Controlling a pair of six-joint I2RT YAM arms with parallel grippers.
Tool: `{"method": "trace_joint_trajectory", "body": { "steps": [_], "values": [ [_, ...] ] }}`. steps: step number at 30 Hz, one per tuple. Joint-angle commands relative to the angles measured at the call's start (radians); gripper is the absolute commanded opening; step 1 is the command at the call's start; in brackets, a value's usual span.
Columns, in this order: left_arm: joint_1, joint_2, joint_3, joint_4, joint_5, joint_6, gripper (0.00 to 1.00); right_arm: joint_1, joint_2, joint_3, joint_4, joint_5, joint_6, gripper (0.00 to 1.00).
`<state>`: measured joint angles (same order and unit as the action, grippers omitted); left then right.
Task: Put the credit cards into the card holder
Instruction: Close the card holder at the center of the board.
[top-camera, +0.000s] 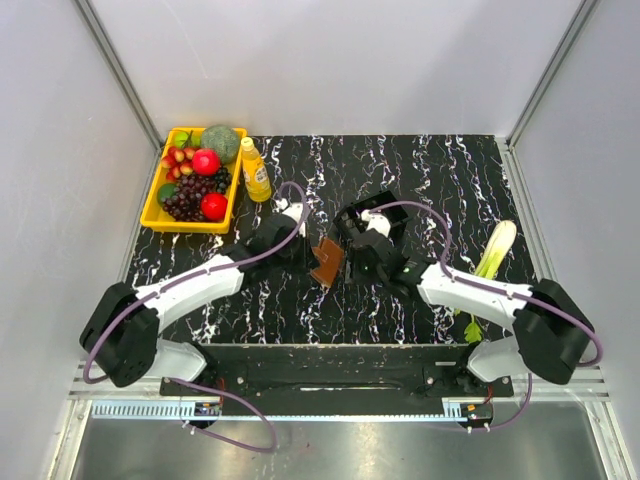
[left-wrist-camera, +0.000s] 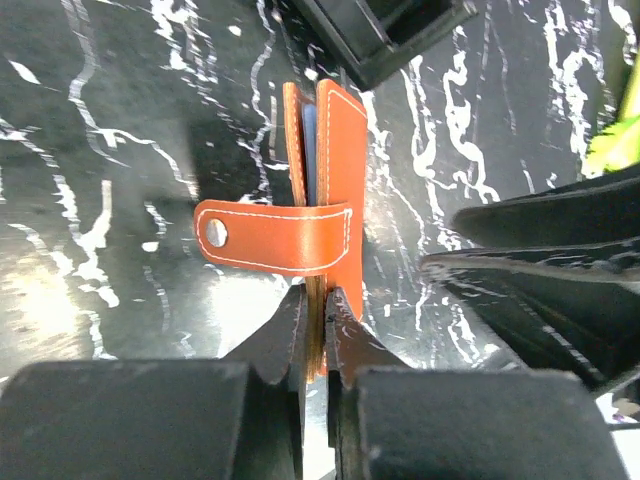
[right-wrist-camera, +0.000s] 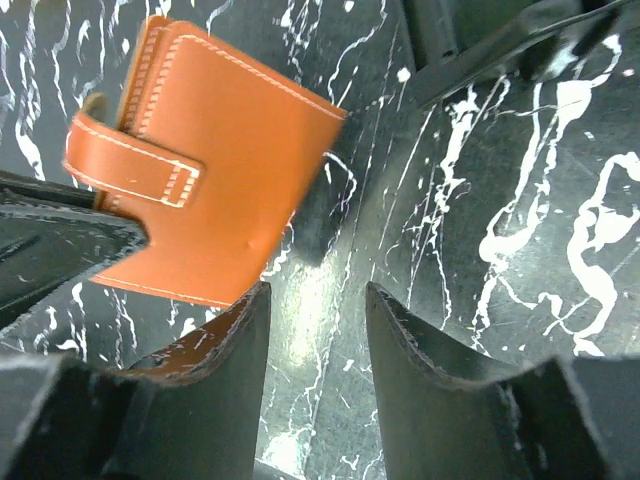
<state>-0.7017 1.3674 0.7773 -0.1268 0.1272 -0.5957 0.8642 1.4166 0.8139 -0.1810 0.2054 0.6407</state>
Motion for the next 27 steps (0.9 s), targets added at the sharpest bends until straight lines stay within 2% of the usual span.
{"method": "trace_joint_trajectory", "body": {
  "steps": [1,4,9,13,22,27],
  "values": [
    [-0.047,-0.037,0.091,-0.278,-0.241,0.119,0.0,-0.017,-0.068,-0.025,-0.02,0.127,0.083,0.48],
    [-0.106,0.008,0.143,-0.394,-0.442,0.117,0.0,-0.04,-0.077,-0.044,-0.028,0.118,0.111,0.49],
    [-0.206,0.004,0.178,-0.476,-0.679,0.073,0.0,-0.094,-0.114,-0.084,-0.04,0.117,0.111,0.49],
    [-0.277,0.071,0.238,-0.527,-0.754,0.063,0.0,-0.131,-0.169,-0.131,-0.048,0.132,0.134,0.49],
    [-0.456,0.389,0.373,-0.576,-0.853,-0.049,0.0,-0.198,-0.245,-0.166,-0.083,0.126,0.14,0.5],
    [-0.463,0.42,0.363,-0.556,-0.837,-0.102,0.0,-0.247,-0.326,-0.219,-0.103,0.132,0.171,0.5]
  ]
}}
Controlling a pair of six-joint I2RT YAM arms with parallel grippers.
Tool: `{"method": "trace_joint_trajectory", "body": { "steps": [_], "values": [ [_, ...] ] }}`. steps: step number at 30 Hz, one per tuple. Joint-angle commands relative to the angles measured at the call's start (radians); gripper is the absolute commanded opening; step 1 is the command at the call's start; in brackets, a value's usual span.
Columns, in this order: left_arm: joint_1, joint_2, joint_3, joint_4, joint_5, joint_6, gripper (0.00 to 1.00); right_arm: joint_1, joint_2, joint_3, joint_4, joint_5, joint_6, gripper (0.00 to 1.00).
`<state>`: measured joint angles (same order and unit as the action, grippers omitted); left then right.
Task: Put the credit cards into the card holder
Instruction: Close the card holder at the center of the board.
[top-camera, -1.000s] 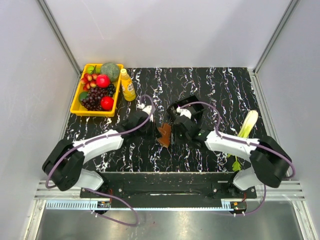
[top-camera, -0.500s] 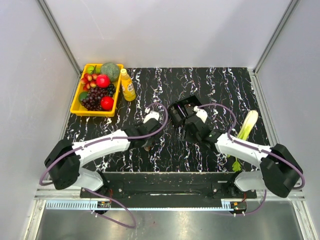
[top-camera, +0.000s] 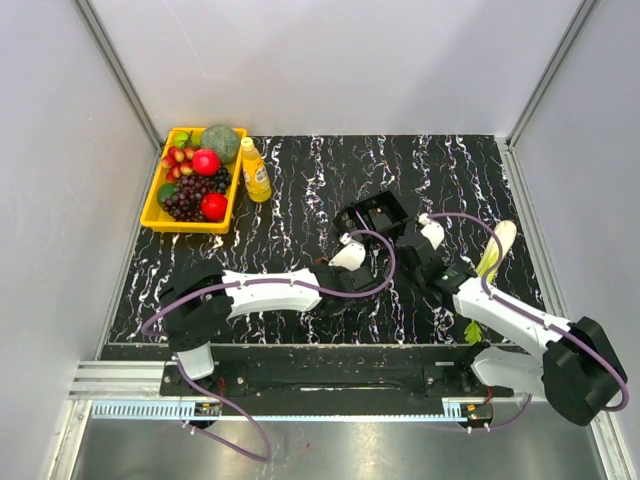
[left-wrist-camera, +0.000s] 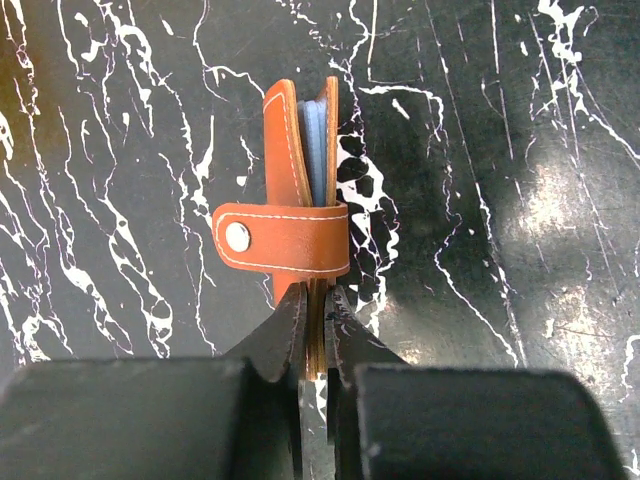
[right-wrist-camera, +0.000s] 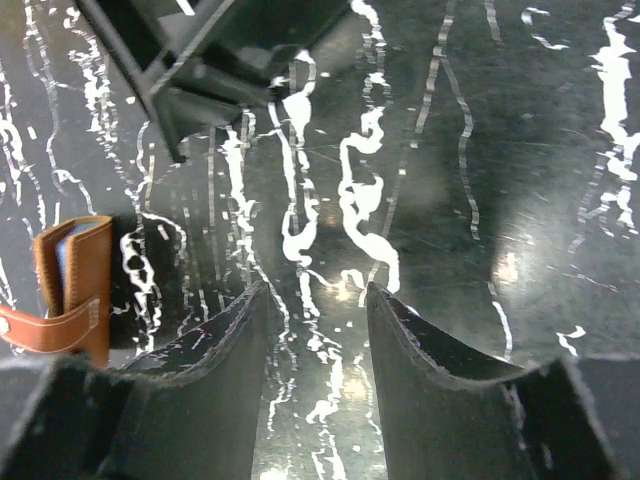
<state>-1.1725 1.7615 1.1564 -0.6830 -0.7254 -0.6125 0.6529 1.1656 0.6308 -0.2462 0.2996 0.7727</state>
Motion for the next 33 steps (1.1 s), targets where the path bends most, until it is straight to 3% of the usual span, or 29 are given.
{"method": "trace_joint_trajectory", "body": {
  "steps": [1,4,8,11,13,16,22,27,30,33],
  "values": [
    [0.008,0.02,-0.027,0.026,0.026,-0.078,0.0,-0.038,-0.092,-0.042,-0.038,0.041,0.039,0.5],
    [0.008,0.032,-0.023,0.062,0.058,-0.052,0.01,-0.041,-0.125,-0.062,-0.039,0.044,0.039,0.5],
    [0.007,0.053,-0.017,0.12,0.156,-0.026,0.11,-0.044,-0.168,-0.082,-0.05,0.053,0.033,0.5],
    [0.007,0.056,-0.021,0.148,0.219,-0.041,0.3,-0.044,-0.172,-0.085,-0.042,0.038,0.013,0.5],
    [0.01,0.043,-0.04,0.169,0.256,-0.05,0.36,-0.042,-0.152,-0.086,-0.03,0.026,0.007,0.5],
    [0.008,-0.002,-0.073,0.21,0.285,-0.056,0.52,-0.044,-0.101,-0.076,-0.013,-0.008,0.003,0.5],
    [0.033,-0.16,-0.161,0.227,0.242,-0.095,0.57,-0.044,-0.005,-0.045,0.062,-0.108,-0.025,0.49],
    [0.154,-0.299,-0.254,0.278,0.305,-0.032,0.58,-0.036,0.098,0.003,0.156,-0.255,-0.065,0.43],
    [0.236,-0.312,-0.28,0.31,0.331,0.003,0.55,-0.015,0.164,0.03,0.214,-0.297,-0.082,0.34],
    [0.333,-0.303,-0.326,0.374,0.444,0.016,0.5,0.042,0.238,0.069,0.278,-0.338,-0.089,0.28]
  ]
}}
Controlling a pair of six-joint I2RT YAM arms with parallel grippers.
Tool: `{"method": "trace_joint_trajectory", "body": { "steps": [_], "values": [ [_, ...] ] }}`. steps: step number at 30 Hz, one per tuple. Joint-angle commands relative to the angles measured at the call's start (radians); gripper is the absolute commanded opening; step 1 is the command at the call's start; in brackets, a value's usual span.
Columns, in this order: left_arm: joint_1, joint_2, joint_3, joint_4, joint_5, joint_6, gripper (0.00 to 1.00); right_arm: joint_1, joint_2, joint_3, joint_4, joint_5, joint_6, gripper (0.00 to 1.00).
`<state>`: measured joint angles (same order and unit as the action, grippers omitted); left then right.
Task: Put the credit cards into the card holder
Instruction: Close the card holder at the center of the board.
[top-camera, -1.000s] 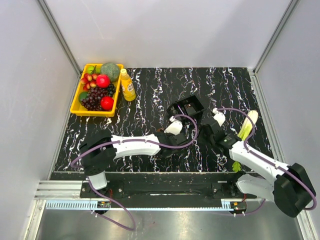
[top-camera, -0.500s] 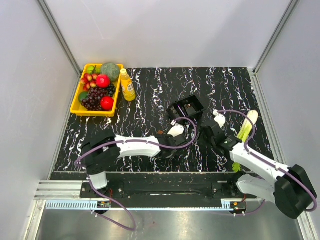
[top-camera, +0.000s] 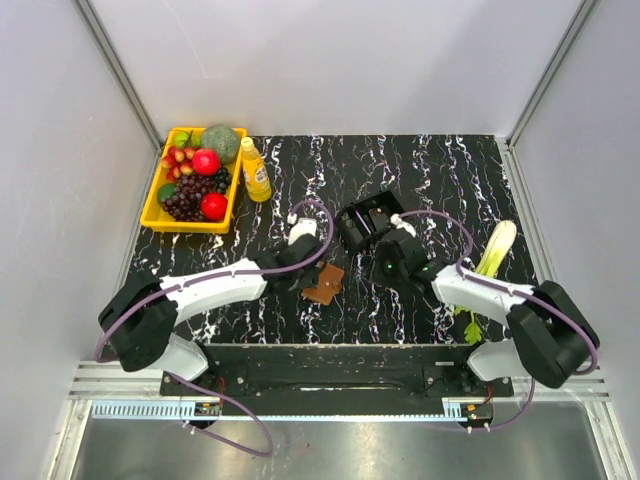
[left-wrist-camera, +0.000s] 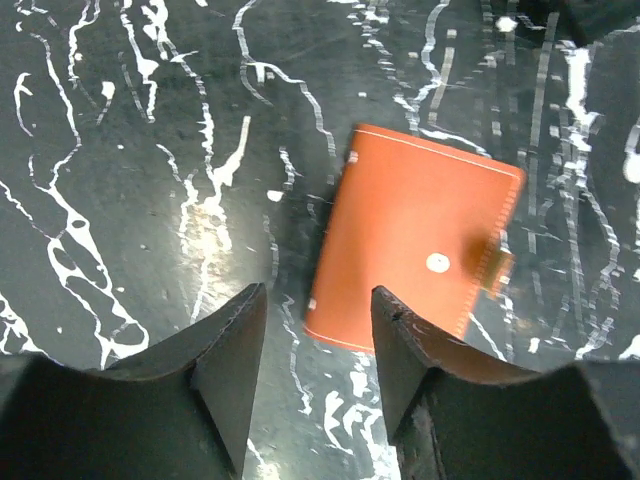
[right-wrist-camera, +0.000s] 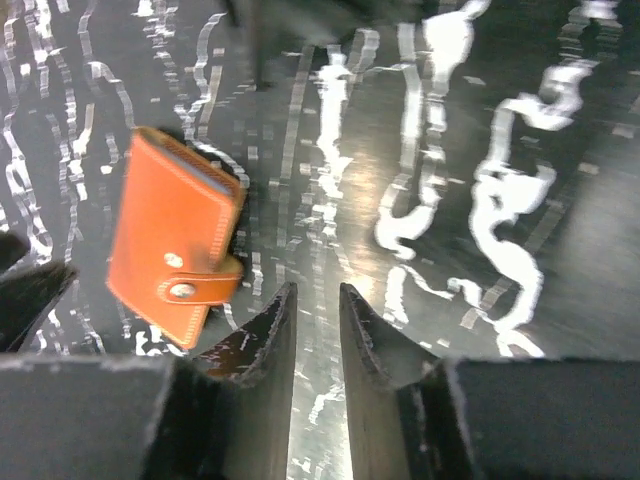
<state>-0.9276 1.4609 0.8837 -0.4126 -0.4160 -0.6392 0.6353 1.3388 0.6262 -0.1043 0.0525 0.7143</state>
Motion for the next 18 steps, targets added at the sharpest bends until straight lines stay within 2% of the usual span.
{"method": "trace_joint_trajectory", "body": {
  "steps": [1,3,5,8,11,16,18],
  "values": [
    [0.108,0.003,-0.069,0.124,0.163,0.038,0.48,0.072,0.101,0.093,0.143,-0.095,-0.036,0.27],
    [0.122,0.009,-0.09,0.165,0.2,0.05,0.44,0.079,0.16,0.131,0.153,-0.126,-0.033,0.25],
    [0.122,0.015,-0.103,0.196,0.215,0.059,0.44,0.081,0.201,0.142,0.204,-0.167,-0.012,0.22],
    [0.122,0.026,-0.118,0.231,0.246,0.061,0.45,0.084,0.224,0.159,0.218,-0.166,-0.001,0.22],
    [0.124,0.027,-0.138,0.258,0.256,0.052,0.46,0.084,0.217,0.168,0.18,-0.126,-0.021,0.23],
    [0.122,0.035,-0.157,0.271,0.25,0.023,0.48,0.087,0.185,0.121,0.195,-0.187,-0.013,0.23],
    [0.122,0.036,-0.157,0.264,0.237,0.01,0.48,0.092,0.168,0.109,0.169,-0.168,-0.009,0.2]
  ]
}}
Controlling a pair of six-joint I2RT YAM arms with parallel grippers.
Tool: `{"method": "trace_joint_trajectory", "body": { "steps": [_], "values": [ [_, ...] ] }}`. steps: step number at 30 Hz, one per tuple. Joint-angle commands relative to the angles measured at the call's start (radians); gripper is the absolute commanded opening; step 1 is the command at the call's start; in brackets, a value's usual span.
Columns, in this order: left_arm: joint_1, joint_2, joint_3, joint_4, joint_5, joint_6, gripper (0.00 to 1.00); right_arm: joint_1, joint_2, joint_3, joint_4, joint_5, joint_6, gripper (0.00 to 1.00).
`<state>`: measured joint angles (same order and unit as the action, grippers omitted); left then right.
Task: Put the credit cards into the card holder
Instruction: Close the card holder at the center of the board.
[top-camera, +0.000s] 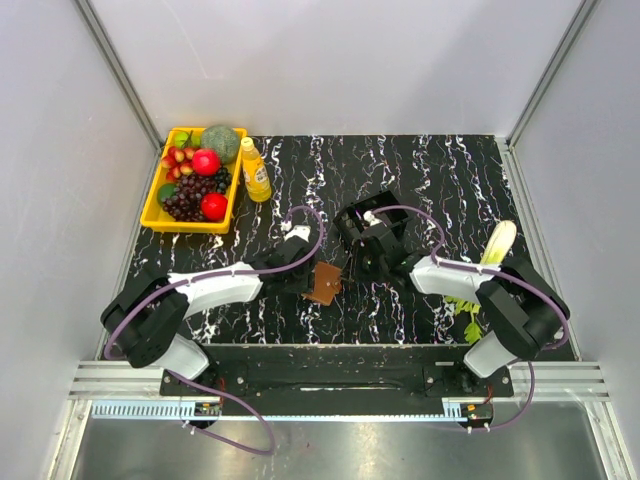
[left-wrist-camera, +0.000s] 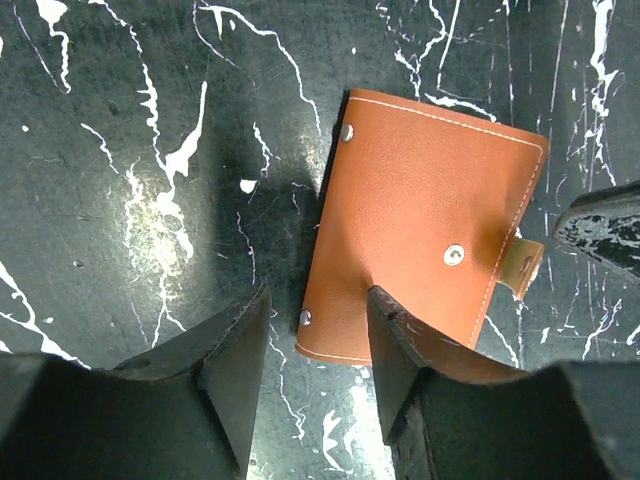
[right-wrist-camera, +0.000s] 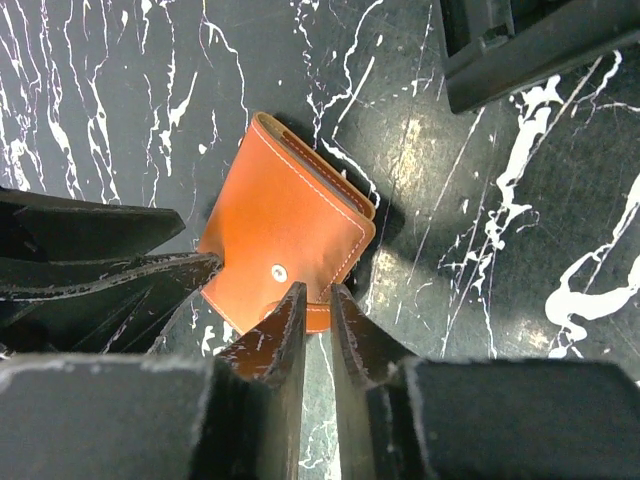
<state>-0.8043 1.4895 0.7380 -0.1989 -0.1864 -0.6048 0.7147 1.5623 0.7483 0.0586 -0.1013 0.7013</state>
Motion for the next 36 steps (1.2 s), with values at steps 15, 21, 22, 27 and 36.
{"method": "trace_joint_trajectory", "body": {
  "steps": [15,21,22,27,36],
  "values": [
    [0.001,0.034,-0.034,0.093,0.044,-0.041,0.47,0.031,0.065,0.057,0.049,-0.089,-0.034,0.21],
    [-0.001,0.043,-0.034,0.099,0.057,-0.041,0.47,0.06,0.099,0.098,0.024,-0.064,-0.046,0.23],
    [-0.001,0.043,-0.035,0.099,0.054,-0.042,0.47,0.061,0.104,0.098,0.023,-0.055,-0.049,0.22],
    [-0.001,0.045,-0.031,0.096,0.056,-0.041,0.46,0.061,0.105,0.086,0.02,-0.037,-0.037,0.21],
    [-0.001,0.04,-0.031,0.092,0.056,-0.039,0.46,0.063,0.076,0.091,0.015,-0.008,-0.062,0.19]
  ]
}}
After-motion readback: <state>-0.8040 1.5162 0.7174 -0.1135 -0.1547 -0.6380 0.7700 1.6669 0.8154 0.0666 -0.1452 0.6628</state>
